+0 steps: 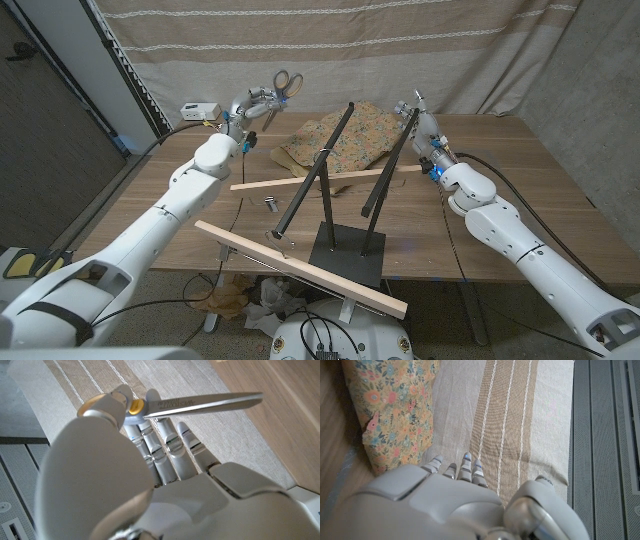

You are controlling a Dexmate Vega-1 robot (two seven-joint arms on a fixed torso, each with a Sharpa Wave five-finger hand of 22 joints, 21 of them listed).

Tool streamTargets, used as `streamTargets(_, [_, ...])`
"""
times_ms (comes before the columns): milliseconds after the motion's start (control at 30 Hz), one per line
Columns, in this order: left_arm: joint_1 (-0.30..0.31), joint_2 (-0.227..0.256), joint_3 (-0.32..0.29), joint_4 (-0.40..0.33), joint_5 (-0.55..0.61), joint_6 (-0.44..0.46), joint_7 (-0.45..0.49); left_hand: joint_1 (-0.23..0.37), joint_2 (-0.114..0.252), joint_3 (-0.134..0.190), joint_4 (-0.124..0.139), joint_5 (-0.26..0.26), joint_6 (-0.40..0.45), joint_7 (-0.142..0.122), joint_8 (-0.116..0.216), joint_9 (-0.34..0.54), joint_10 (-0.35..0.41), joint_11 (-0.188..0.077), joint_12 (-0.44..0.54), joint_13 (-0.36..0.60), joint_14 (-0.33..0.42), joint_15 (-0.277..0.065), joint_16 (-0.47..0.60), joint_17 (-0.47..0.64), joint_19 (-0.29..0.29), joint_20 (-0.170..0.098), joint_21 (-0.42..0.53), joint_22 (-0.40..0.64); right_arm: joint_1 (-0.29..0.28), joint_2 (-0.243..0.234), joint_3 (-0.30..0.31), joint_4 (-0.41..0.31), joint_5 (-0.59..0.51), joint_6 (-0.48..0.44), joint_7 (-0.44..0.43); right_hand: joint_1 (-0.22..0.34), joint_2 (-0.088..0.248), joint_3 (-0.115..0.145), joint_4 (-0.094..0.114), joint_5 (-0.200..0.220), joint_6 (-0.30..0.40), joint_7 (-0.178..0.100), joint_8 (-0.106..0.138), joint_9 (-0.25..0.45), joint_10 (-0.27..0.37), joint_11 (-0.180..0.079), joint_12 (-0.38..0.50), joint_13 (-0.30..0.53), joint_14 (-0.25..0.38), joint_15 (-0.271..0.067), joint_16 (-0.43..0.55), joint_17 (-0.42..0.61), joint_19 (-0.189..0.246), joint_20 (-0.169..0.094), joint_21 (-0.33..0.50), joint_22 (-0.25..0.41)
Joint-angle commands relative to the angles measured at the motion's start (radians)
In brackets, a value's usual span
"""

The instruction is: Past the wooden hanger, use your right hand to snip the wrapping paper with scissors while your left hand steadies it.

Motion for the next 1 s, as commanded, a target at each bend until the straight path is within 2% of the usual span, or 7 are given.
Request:
streamTargets(33, [-0.044,0.027,0.057,-0.013,0.173,0.026,0.051,0.017,0.02,0.003,0.006,0.006,0.041,-0.006,0.004,0.048,0.04,-0.029,0.006,0.006,0.056,-0.06,-0.002,0.005,-0.002,-0.091,-0.002,-0.001,-0.001,-0.046,0.01,-0.058,-0.026,-0.047,-0.029,0.013,-0.004,-0.003,-0.006,-0.001,0.004,-0.005,0.008,0.006,0.004,0.019,0.003,0.005,-0.003,0.012,-0.001,0.004,-0.01,-0.001,0.001,0.002])
streamTargets(133, [-0.062,0.028,0.079,-0.009,0.23,0.033,0.063,0.017,0.021,0.002,0.007,0.007,0.043,-0.006,0.005,0.049,0.039,-0.028,0.004,0.004,0.055,-0.06,-0.005,0.005,0.009,-0.086,0.0,-0.002,0.001,-0.057,0.006,-0.072,-0.038,-0.07,-0.04,0.015,-0.001,-0.004,-0.007,-0.004,0.052,-0.009,0.024,0.006,0.028,0.04,0.013,0.006,0.003,0.02,0.002,0.005,-0.007,0.002,0.004,0.003])
streamTargets(333, [-0.093,0.025,0.12,0.003,0.332,0.022,0.077,0.019,0.021,0.0,0.006,0.008,0.046,-0.004,0.007,0.05,0.039,-0.028,0.006,0.004,0.056,-0.06,-0.007,0.006,0.013,-0.089,-0.003,-0.002,-0.015,-0.043,0.003,-0.09,-0.049,-0.1,-0.105,0.054,0.009,0.009,-0.027,-0.004,0.113,-0.024,0.044,0.008,0.065,0.029,0.027,0.007,0.034,0.011,0.009,0.005,-0.005,0.019,0.005,0.003])
streamTargets(467, [-0.108,0.024,0.144,0.0,0.402,0.026,0.091,0.02,0.021,-0.001,0.006,0.008,0.047,-0.006,0.008,0.051,0.04,-0.028,0.007,0.005,0.057,-0.06,-0.009,0.006,0.014,-0.091,-0.004,-0.003,-0.017,-0.049,0.002,-0.096,-0.057,-0.108,-0.11,0.083,0.016,0.019,-0.042,-0.002,0.148,-0.015,0.055,0.009,0.075,0.045,0.03,0.007,0.036,0.014,0.007,0.005,-0.004,0.024,0.005,0.003])
streamTargets(633, [-0.126,0.022,0.172,0.001,0.477,0.031,0.096,0.021,0.021,-0.002,0.006,0.009,0.043,-0.008,0.007,0.052,0.04,-0.028,0.007,0.006,0.058,-0.06,-0.01,0.007,0.012,-0.095,-0.008,-0.003,-0.017,-0.057,0.001,-0.097,-0.058,-0.11,-0.098,0.102,0.019,0.026,-0.053,-0.001,0.163,-0.008,0.059,0.009,0.073,0.052,0.028,0.006,0.039,0.021,0.006,0.004,0.0,0.026,0.007,0.002])
streamTargets(767, [-0.139,0.02,0.195,0.001,0.531,0.038,0.094,0.021,0.022,-0.003,0.007,0.009,0.045,-0.007,0.008,0.052,0.039,-0.028,0.006,0.004,0.058,-0.06,-0.011,0.007,0.012,-0.096,-0.009,-0.003,-0.02,-0.063,-0.003,-0.111,-0.068,-0.136,-0.119,0.111,0.005,0.021,-0.062,-0.003,0.179,-0.004,0.063,0.01,0.072,0.066,0.027,0.006,0.043,0.033,0.006,0.005,0.007,0.039,0.008,0.002])
streamTargets(1000, [-0.151,0.02,0.221,-0.001,0.63,0.03,0.126,0.023,0.022,-0.005,0.007,0.01,0.048,-0.006,0.01,0.054,0.04,-0.028,0.007,0.004,0.059,-0.06,-0.014,0.007,0.023,-0.091,-0.009,-0.004,-0.026,-0.066,-0.002,-0.11,-0.061,-0.135,-0.11,0.112,-0.003,0.017,-0.064,-0.004,0.19,-0.001,0.065,0.011,0.073,0.07,0.027,0.006,0.045,0.039,0.005,0.005,0.011,0.044,0.009,0.002])
